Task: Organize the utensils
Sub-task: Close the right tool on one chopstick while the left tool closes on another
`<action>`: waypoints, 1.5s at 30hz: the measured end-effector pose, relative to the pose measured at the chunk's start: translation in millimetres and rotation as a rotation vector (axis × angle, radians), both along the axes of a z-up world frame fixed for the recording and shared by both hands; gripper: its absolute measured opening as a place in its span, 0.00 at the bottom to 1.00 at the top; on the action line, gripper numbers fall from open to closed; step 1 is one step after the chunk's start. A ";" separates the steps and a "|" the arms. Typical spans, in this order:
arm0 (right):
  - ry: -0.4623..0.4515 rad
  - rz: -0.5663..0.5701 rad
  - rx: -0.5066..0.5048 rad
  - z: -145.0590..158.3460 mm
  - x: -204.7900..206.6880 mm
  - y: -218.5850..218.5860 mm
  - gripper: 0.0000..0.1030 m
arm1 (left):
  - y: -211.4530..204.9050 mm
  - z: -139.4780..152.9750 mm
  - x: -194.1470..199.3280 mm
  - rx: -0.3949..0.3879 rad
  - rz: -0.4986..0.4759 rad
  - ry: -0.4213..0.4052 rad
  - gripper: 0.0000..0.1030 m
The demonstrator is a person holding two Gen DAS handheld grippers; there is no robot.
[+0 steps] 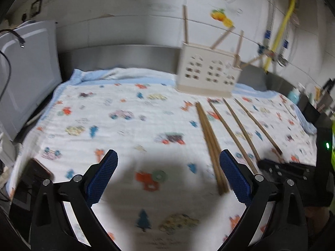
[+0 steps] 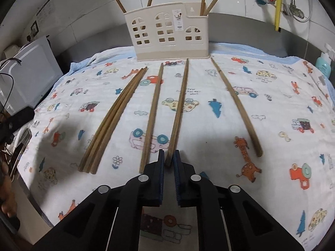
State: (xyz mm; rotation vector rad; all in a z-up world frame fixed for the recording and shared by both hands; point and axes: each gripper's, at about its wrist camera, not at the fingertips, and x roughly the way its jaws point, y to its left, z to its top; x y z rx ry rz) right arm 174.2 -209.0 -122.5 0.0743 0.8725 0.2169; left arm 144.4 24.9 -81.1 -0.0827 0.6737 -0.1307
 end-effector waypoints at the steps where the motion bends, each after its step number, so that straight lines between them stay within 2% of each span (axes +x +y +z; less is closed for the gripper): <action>1: -0.002 -0.003 -0.004 0.2 -0.4 -1.5 0.08 | -7.1 -3.7 -1.5 0.008 -0.017 0.010 0.93; 5: 0.001 -0.009 0.011 -0.8 -1.5 -9.8 0.07 | -27.7 -17.6 -1.8 0.050 -0.049 0.046 0.92; 7: 0.000 -0.011 0.015 -0.5 -2.6 -12.3 0.07 | -35.9 -25.1 0.5 0.062 -0.070 0.073 0.84; 11: -0.007 -0.011 0.005 0.5 -5.1 -16.1 0.07 | -47.4 -38.8 8.2 0.088 -0.078 0.127 0.76; 18: -0.001 -0.017 0.030 -1.2 -7.0 -26.8 0.07 | -55.7 -52.8 17.8 0.121 -0.068 0.184 0.71; 25: -0.004 -0.012 0.034 -2.5 -8.3 -27.3 0.07 | -53.1 -54.8 20.4 0.099 -0.053 0.197 0.70; 27: -0.004 -0.013 0.035 -2.2 -7.8 -27.2 0.07 | -54.0 -55.7 21.5 0.124 -0.042 0.197 0.65; 29: -0.004 -0.013 0.033 -2.4 -7.9 -27.2 0.07 | -56.3 -56.8 22.9 0.160 -0.027 0.193 0.65; 32: -0.005 -0.016 0.035 -2.6 -7.9 -27.4 0.07 | -60.7 -55.3 25.8 0.162 -0.028 0.189 0.57; 34: -0.007 -0.016 0.028 -2.1 -6.1 -26.3 0.07 | -64.5 -54.5 27.8 0.174 -0.030 0.178 0.47; 36: -0.009 -0.014 0.017 -1.7 -3.9 -24.5 0.07 | -70.9 -53.8 29.1 0.191 -0.039 0.169 0.32; 39: -0.011 -0.014 0.013 -1.4 -1.5 -24.0 0.07 | -79.2 -53.9 30.3 0.210 -0.058 0.155 0.19; 42: -0.006 -0.017 0.032 -1.9 -0.5 -26.4 0.07 | -74.5 -52.9 32.4 0.160 -0.054 0.169 0.18; 45: -0.007 -0.016 0.035 -2.2 -0.4 -26.7 0.07 | -73.8 -54.0 31.3 0.148 -0.063 0.164 0.18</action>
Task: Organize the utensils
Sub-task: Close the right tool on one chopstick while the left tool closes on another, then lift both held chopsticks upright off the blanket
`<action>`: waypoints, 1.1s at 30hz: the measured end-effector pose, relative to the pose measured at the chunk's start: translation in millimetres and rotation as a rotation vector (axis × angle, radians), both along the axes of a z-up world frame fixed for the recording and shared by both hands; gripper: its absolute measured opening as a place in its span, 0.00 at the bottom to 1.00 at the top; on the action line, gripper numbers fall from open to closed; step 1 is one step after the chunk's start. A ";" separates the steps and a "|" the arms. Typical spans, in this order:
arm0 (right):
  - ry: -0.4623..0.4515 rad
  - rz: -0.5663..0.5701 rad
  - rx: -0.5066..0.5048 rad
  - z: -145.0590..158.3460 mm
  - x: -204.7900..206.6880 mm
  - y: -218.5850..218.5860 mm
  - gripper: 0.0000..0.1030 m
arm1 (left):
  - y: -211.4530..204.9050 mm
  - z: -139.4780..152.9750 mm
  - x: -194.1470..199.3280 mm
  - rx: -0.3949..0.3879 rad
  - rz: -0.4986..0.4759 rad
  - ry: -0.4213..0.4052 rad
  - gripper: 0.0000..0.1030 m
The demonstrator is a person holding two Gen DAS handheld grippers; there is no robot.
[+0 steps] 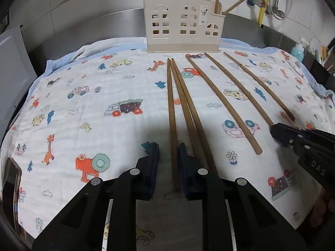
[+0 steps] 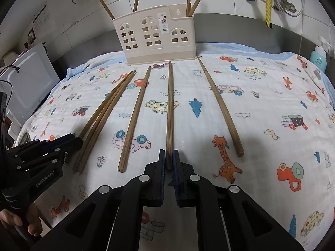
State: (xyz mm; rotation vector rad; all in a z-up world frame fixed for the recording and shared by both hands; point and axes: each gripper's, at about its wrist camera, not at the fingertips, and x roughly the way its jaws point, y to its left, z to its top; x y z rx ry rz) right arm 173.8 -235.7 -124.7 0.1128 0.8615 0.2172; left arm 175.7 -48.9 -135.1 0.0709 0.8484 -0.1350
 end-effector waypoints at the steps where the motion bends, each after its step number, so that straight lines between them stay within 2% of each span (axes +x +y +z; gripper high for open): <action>1: -0.001 0.001 0.000 -0.2 -0.2 0.0 0.07 | 0.0 -0.5 -0.3 0.001 -0.003 -0.003 0.18; 2: -0.002 0.002 0.000 -0.1 -0.5 0.1 0.07 | 0.4 -0.6 -0.1 -0.003 -0.007 -0.004 0.18; 5: -0.005 0.000 0.000 1.4 -1.1 -0.1 0.07 | 5.5 2.4 3.1 -0.035 -0.016 0.015 0.06; 7: -0.019 -0.002 -0.007 6.1 -3.2 -0.5 0.07 | 13.0 8.8 4.3 -0.085 -0.019 0.021 0.05; 14: -0.124 0.001 -0.024 47.5 -8.8 -6.1 0.07 | 22.5 39.4 0.0 -0.128 -0.070 -0.056 0.02; 18: -0.161 0.000 -0.033 63.6 -8.2 -8.1 0.07 | 21.7 32.6 -1.8 -0.138 -0.095 -0.018 0.04; 22: -0.147 0.001 -0.032 59.0 -9.1 -8.3 0.07 | 21.3 15.4 -1.3 -0.151 -0.085 0.032 0.06; 28: -0.134 0.000 -0.021 52.8 -10.6 -8.6 0.07 | 22.3 5.3 2.0 -0.151 -0.070 0.049 0.07; 29: -0.134 0.001 -0.021 52.7 -10.2 -8.9 0.07 | 23.3 5.3 2.1 -0.158 -0.067 0.051 0.11; 30: -0.132 0.002 -0.019 52.3 -9.8 -9.3 0.07 | 22.9 5.0 2.2 -0.156 -0.066 0.051 0.20; 33: -0.134 0.001 -0.019 52.2 -9.4 -9.6 0.07 | 22.8 1.1 3.7 -0.154 -0.058 0.060 0.20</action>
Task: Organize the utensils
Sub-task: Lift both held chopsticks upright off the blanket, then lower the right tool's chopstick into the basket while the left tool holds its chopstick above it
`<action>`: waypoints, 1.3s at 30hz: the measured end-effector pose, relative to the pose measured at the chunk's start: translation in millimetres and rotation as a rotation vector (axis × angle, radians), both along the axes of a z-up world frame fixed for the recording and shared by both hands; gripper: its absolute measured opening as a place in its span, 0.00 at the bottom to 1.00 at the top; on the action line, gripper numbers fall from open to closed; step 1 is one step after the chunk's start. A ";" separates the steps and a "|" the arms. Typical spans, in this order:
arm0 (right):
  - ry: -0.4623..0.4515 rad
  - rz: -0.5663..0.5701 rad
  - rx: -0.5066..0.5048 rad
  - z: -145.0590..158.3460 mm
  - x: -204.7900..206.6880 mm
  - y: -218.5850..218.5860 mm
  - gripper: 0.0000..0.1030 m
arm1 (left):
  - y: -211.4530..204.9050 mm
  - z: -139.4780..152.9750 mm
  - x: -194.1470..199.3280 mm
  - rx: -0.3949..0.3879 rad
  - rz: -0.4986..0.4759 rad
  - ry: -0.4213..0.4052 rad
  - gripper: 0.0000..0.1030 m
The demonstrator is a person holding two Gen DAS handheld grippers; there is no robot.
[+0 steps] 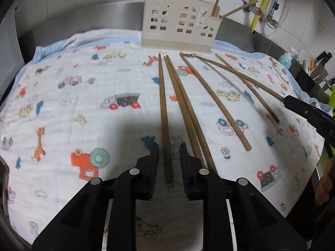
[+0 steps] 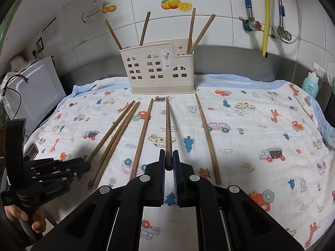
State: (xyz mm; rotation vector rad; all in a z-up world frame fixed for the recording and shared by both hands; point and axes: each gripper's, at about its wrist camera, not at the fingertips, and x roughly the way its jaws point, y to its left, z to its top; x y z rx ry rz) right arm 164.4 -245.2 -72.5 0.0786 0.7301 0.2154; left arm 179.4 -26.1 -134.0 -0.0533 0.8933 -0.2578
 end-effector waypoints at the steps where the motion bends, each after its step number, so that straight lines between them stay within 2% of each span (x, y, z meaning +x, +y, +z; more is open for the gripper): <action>1: -0.001 -0.002 0.001 0.2 -0.2 0.0 0.07 | -0.9 0.1 -0.1 0.004 0.001 -0.002 0.20; 4: 0.003 -0.006 0.002 -1.0 0.8 -1.0 0.07 | -2.7 -0.1 -0.7 0.016 -0.002 -0.011 0.17; 6: 0.003 -0.008 0.006 -1.3 0.7 -1.8 0.07 | -4.7 -0.8 -1.2 0.056 0.008 -0.021 0.09; 10: 0.000 -0.005 0.003 -0.1 0.1 -0.4 0.07 | -18.4 -0.7 -5.6 0.169 -0.002 -0.058 0.06; 11: -0.002 -0.005 0.003 0.8 -0.1 0.0 0.07 | -18.1 0.9 -4.1 0.168 0.005 -0.052 0.06; 14: -0.024 -0.007 0.001 9.9 -1.4 0.0 0.07 | -10.8 15.0 -4.2 0.127 0.007 -0.070 0.05; 21: -0.079 0.006 0.003 38.4 4.2 -1.8 0.07 | 5.3 66.3 -5.4 0.025 0.005 -0.204 0.05; 26: -0.122 0.018 -0.011 59.6 13.8 1.2 0.07 | 10.8 82.6 0.4 -0.031 -0.012 -0.276 0.05; 33: -0.143 0.034 0.001 80.4 32.4 2.2 0.07 | 9.2 96.9 8.2 -0.060 -0.039 -0.348 0.05; 39: -0.151 0.045 0.004 93.4 48.9 3.2 0.07 | 1.1 110.5 26.2 -0.026 -0.078 -0.373 0.05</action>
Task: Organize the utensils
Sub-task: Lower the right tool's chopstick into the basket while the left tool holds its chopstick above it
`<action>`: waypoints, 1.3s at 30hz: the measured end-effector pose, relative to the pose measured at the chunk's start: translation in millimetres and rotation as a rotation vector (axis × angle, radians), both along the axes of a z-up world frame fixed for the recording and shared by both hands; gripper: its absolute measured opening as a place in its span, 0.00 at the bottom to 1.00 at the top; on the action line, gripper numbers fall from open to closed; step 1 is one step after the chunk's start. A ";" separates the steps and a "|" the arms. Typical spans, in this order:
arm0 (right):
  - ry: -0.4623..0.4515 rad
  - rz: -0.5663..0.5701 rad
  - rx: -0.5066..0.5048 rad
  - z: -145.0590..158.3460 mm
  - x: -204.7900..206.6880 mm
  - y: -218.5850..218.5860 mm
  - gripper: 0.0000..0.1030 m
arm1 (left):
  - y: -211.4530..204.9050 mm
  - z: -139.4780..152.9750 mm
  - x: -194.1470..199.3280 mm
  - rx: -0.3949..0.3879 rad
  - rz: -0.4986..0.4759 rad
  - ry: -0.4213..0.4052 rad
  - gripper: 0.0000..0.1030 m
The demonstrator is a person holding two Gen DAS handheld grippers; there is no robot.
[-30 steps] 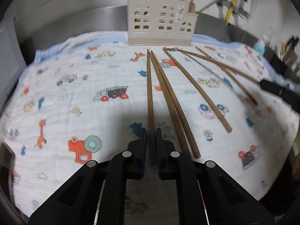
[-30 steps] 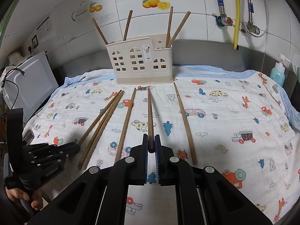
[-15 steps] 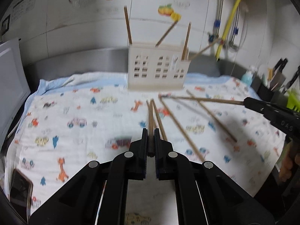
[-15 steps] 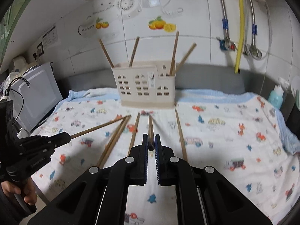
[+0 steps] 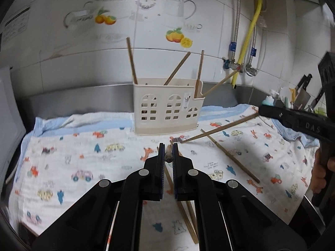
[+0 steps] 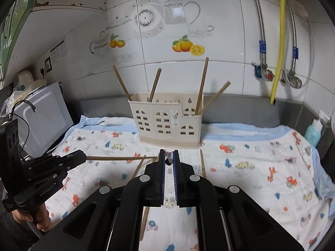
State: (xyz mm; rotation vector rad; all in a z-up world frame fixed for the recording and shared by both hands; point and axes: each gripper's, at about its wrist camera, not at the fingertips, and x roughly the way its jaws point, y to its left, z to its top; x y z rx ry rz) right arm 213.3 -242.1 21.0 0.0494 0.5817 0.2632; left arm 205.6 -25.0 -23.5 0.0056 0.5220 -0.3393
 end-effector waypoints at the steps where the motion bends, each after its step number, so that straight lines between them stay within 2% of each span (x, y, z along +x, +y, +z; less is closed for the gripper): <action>1: 0.002 0.005 0.004 3.3 4.1 -0.4 0.07 | -1.7 3.3 3.0 0.013 -0.003 -0.004 0.05; 5: 0.001 0.018 0.010 18.7 18.0 -2.0 0.07 | -2.2 19.3 12.7 0.024 -0.009 -0.022 0.05; 8: -0.007 0.028 -0.006 36.3 29.2 -3.4 0.07 | -5.8 32.6 23.2 0.060 -0.012 -0.032 0.05; 12: -0.021 0.033 -0.016 68.4 44.6 -10.7 0.06 | -6.0 47.3 37.5 0.068 -0.013 -0.034 0.05; 18: -0.086 0.023 -0.044 120.6 67.3 -17.8 0.06 | -9.2 69.8 50.2 0.084 -0.013 -0.065 0.05; 22: -0.130 -0.002 -0.062 143.4 88.5 -16.7 0.06 | -12.4 84.5 52.2 0.099 -0.024 -0.100 0.05; 28: -0.182 -0.041 -0.044 160.0 127.5 -10.0 0.06 | -16.2 120.2 59.6 0.100 -0.026 -0.172 0.05; 34: -0.222 -0.082 -0.029 159.8 163.7 -3.9 0.06 | -23.7 156.0 65.1 0.093 -0.028 -0.249 0.05; 39: -0.216 -0.085 -0.013 152.4 185.9 -2.0 0.06 | -31.8 180.4 73.3 0.096 -0.028 -0.314 0.05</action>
